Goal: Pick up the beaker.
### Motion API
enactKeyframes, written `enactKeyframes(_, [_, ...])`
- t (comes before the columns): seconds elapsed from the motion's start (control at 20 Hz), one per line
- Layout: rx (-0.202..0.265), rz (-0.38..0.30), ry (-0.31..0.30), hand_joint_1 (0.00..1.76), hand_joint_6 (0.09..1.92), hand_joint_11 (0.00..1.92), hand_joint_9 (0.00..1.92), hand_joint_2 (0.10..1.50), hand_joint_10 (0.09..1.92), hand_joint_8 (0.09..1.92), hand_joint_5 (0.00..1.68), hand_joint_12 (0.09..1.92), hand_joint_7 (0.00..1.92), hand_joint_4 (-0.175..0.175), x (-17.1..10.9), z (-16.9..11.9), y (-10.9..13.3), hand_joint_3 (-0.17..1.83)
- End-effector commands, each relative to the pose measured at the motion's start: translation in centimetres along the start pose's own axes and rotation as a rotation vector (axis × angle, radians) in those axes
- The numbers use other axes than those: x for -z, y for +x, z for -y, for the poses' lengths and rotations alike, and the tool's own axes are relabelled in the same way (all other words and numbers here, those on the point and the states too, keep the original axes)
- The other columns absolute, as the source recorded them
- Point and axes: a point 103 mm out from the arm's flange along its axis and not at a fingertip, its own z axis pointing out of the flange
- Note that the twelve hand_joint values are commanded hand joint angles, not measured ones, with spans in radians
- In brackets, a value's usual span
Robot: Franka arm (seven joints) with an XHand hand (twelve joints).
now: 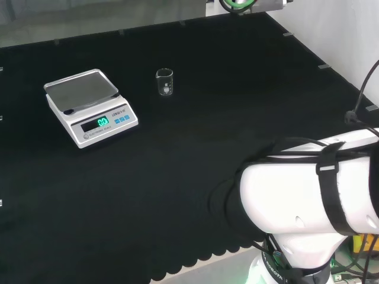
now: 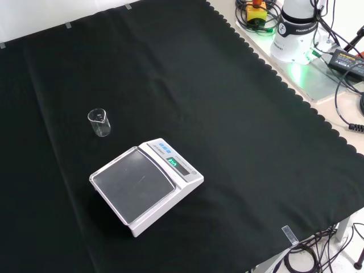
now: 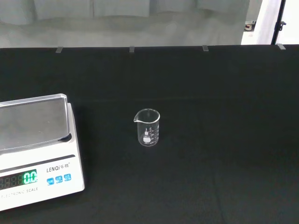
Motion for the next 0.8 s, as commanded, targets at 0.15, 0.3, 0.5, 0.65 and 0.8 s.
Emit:
enactKeyframes(0.15, [-0.003,0.006,-0.007,0.02,0.16,0.01,0.02,0.90,0.38,0.34,0.14,1.25,0.02,-0.030,-0.2,-0.4,0.1,0.31])
enactKeyframes(0.3, [-0.026,-0.004,-0.013,0.00,0.09,0.00,0.00,0.92,0.38,0.32,0.16,1.24,0.00,-0.028,-0.4,-0.9,0.0,0.30])
enactKeyframes(0.5, [-0.049,-0.077,-0.036,0.00,0.09,0.00,0.00,0.92,0.42,0.35,0.17,1.26,0.00,-0.027,-1.1,-2.0,0.1,0.29])
enactKeyframes(0.65, [-0.079,-0.106,-0.064,0.00,0.09,0.00,0.00,0.93,0.49,0.40,0.17,1.30,0.00,-0.027,-2.6,-3.8,0.0,0.28])
enactKeyframes(0.8, [-0.095,-0.130,-0.069,0.02,0.09,0.00,0.00,0.93,0.57,0.46,0.18,1.35,0.00,-0.026,-5.0,-7.3,-0.1,0.26])
